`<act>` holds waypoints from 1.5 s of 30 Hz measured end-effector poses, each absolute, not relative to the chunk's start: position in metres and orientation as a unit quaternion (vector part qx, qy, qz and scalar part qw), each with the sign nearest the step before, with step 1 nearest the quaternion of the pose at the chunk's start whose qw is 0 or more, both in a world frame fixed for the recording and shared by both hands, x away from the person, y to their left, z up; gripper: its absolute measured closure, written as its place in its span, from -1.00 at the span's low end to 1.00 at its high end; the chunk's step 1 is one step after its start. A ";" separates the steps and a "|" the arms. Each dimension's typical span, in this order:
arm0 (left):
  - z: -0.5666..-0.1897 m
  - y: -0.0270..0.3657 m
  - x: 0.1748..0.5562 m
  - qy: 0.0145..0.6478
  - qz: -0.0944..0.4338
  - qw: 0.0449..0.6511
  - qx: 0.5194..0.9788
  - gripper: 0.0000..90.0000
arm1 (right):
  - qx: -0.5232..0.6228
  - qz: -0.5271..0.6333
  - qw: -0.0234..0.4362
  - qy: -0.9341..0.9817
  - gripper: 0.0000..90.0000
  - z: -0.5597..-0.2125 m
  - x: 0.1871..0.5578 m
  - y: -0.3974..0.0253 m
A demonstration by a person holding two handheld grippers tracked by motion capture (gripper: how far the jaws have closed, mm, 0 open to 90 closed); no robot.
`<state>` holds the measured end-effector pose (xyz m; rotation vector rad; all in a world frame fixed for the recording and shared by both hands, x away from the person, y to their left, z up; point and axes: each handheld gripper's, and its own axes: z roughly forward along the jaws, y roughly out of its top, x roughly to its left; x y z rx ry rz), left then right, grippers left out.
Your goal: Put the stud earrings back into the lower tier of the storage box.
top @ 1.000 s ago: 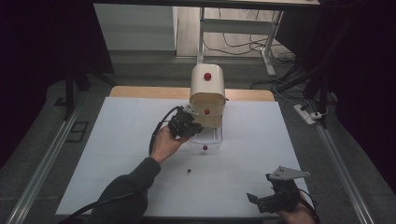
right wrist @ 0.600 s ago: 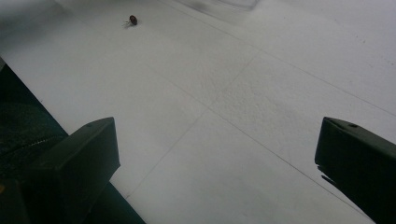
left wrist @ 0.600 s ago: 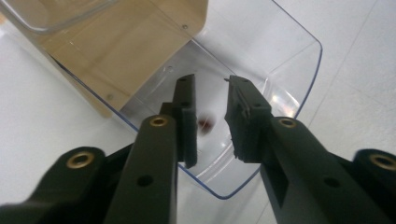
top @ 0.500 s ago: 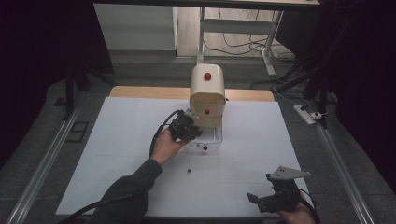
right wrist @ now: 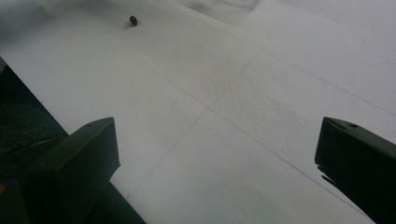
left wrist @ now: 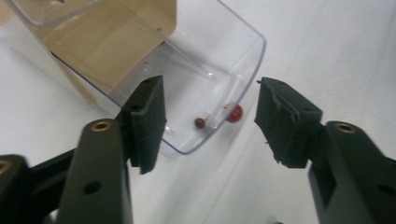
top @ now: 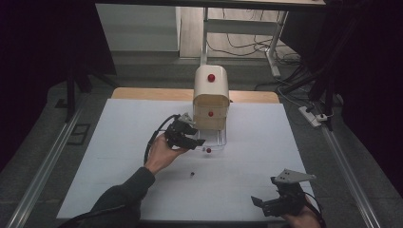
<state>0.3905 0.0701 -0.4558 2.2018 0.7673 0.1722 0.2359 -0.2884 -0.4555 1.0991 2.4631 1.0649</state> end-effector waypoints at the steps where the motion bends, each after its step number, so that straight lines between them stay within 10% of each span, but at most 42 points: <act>1: -0.456 0.071 0.388 0.305 0.069 0.393 0.865 -0.16 | 0.376 0.364 0.121 0.843 -1.00 -0.456 0.236 -0.288; 22: -0.472 0.091 0.341 0.296 0.058 0.373 0.878 -1.00 | 0.377 0.366 0.121 0.843 -1.00 -0.455 0.236 -0.288; 45: -0.509 0.075 0.319 0.343 0.054 0.318 0.882 -1.00 | 0.368 0.362 0.123 0.848 -1.00 -0.455 0.236 -0.286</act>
